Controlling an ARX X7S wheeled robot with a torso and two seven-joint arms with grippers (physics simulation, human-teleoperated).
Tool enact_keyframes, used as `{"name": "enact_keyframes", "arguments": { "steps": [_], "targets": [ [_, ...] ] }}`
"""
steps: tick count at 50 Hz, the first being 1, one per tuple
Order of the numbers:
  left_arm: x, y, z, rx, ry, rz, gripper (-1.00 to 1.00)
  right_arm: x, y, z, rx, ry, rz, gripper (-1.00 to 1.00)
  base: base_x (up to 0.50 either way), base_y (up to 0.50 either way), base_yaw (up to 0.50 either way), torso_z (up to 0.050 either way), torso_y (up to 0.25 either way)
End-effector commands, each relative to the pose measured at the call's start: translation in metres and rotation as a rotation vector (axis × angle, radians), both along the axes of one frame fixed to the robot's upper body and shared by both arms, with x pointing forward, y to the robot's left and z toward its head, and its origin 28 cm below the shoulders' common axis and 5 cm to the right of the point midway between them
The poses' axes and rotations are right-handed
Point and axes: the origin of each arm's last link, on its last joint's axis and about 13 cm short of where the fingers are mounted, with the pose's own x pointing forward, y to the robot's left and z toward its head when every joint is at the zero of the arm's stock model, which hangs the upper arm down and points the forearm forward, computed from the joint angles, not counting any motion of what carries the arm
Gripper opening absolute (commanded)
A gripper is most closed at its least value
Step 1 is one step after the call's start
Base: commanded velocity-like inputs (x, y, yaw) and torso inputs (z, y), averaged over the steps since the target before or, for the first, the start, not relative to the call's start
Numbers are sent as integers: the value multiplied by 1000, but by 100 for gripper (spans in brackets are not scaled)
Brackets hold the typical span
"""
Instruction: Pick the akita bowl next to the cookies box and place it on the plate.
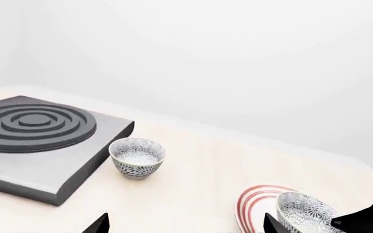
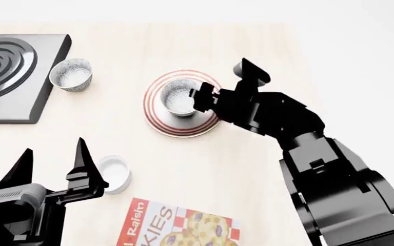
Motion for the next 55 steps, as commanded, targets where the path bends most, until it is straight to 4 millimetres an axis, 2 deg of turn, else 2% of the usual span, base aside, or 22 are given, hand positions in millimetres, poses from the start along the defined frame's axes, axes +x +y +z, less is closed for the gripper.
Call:
{"name": "enact_keyframes", "arguments": {
  "steps": [1, 8, 19, 21, 22, 23, 26, 27, 30, 31, 35, 36, 40, 41, 45, 47, 50, 55],
  "targets": [
    [1, 0, -1, -6, 7, 0, 100, 2, 1, 6, 8, -34, 19, 100, 0, 0, 0, 0, 0],
    [2, 1, -2, -5, 11, 4, 100, 3, 1, 16, -15, -67, 33, 100, 0, 0, 0, 0, 0],
    [3, -1, -2, 5, 8, 2, 100, 11, -2, 71, -28, -307, 152, 100, 0, 0, 0, 0, 0],
    [4, -2, -3, 8, 7, 0, 100, 11, -3, 73, -24, -317, 187, 100, 0, 0, 0, 0, 0],
    [5, -2, -3, 9, 8, 0, 100, 6, -17, 60, -39, -264, 133, 100, 0, 0, 0, 0, 0],
    [5, -2, -2, 9, 7, 1, 100, -1, -21, 58, -39, -267, 138, 100, 0, 0, 0, 0, 0],
    [6, -2, 0, 2, -1, 7, 100, -28, -16, 67, -61, -394, 214, 100, 0, 0, 0, 0, 0],
    [7, -2, 1, -2, -6, 10, 100, -41, -25, 60, -96, -422, 198, 100, 0, 0, 0, 0, 0],
    [10, -1, 3, -5, -12, 16, 100, -67, -35, 53, -189, -524, 180, 100, 0, 0, 0, 0, 0],
    [12, 0, 5, -13, -21, 20, 100, -84, -43, 49, -247, -588, 154, 100, 0, 0, 0, 0, 0],
    [15, 1, 11, -29, -46, 34, 100, -119, -58, 48, -324, -724, 55, 100, 0, 0, 0, 0, 0],
    [15, 2, 15, -35, -76, 45, 100, -134, -63, 49, -367, -802, -12, 100, 0, 0, 0, 0, 0],
    [14, 7, 28, -29, -164, 86, 100, -172, -73, 51, -463, -968, -124, 100, 0, 0, 0, 0, 0],
    [14, 11, 36, -36, -209, 114, 100, -191, -75, 50, -540, -1056, -175, 100, 0, 0, 0, 0, 0],
    [13, 24, 56, -88, -305, 167, 100, -231, -83, 50, -704, -1251, -387, 100, 0, 0, 0, 0, 0],
    [13, 26, 61, -98, -339, 168, 100, -239, -87, 47, -726, -1284, -472, 100, 0, 0, 0, 0, 0],
    [11, 31, 69, -125, -411, 169, 100, -248, -95, 35, -855, -1324, -615, 100, 0, 0, 0, 0, 0],
    [16, 35, 74, -172, -444, 154, 100, -265, -107, 28, -959, -1419, -795, 100, 0, 0, 0, 0, 0]
  ]
}}
